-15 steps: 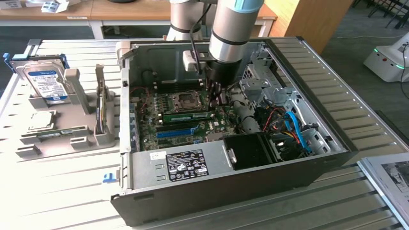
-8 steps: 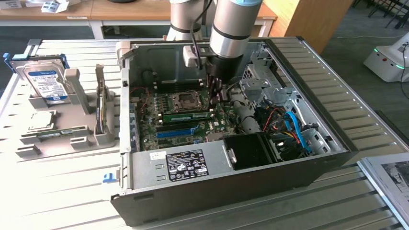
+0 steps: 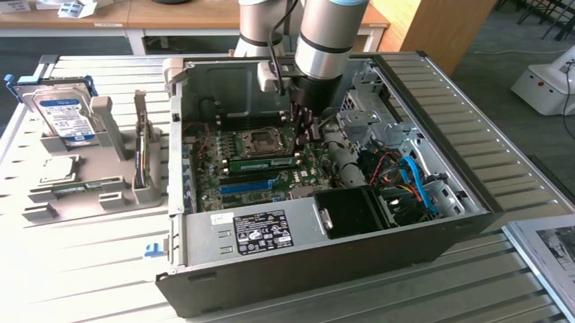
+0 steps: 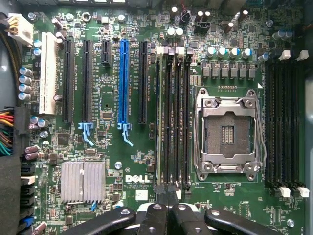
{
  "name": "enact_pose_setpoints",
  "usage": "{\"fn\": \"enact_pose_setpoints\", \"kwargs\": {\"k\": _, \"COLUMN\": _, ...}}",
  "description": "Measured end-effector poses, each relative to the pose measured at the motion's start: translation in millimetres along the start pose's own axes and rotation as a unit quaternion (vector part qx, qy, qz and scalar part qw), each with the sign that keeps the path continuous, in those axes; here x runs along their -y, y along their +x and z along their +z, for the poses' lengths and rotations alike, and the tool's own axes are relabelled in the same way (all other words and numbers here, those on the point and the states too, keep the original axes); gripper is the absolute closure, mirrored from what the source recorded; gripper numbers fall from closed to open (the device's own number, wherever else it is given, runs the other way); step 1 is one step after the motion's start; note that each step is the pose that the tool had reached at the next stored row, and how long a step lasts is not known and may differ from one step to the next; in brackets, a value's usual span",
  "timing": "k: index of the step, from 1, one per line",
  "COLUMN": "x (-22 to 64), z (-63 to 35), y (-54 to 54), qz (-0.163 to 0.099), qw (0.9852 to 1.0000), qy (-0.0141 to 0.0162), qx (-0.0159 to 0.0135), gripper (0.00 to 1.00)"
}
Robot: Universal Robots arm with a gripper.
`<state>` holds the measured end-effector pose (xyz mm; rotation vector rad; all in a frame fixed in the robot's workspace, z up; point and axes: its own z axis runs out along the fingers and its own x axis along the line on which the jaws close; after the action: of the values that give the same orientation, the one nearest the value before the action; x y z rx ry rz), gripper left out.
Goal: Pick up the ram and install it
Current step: 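Press down the ram until it locks into place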
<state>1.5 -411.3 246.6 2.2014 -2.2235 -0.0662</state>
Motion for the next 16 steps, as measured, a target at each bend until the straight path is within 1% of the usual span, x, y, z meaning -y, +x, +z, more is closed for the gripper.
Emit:
{"fn": "enact_pose_setpoints", "kwargs": {"k": 2, "x": -1.3, "z": 0.0, "y": 0.0, "qz": 0.000, "qw": 1.0000, "qy": 0.0000, "qx": 0.0000, "gripper": 0.90}}
{"fn": "enact_pose_setpoints", "kwargs": {"k": 6, "x": -7.0, "z": 0.2, "y": 0.1, "qz": 0.000, "qw": 1.0000, "qy": 0.0004, "qx": -0.0001, "gripper": 0.90}}
{"fn": "enact_pose_setpoints", "kwargs": {"k": 16, "x": -24.3, "z": 0.9, "y": 0.2, "qz": 0.000, "qw": 1.0000, "qy": 0.0030, "qx": 0.0000, "gripper": 0.90}}
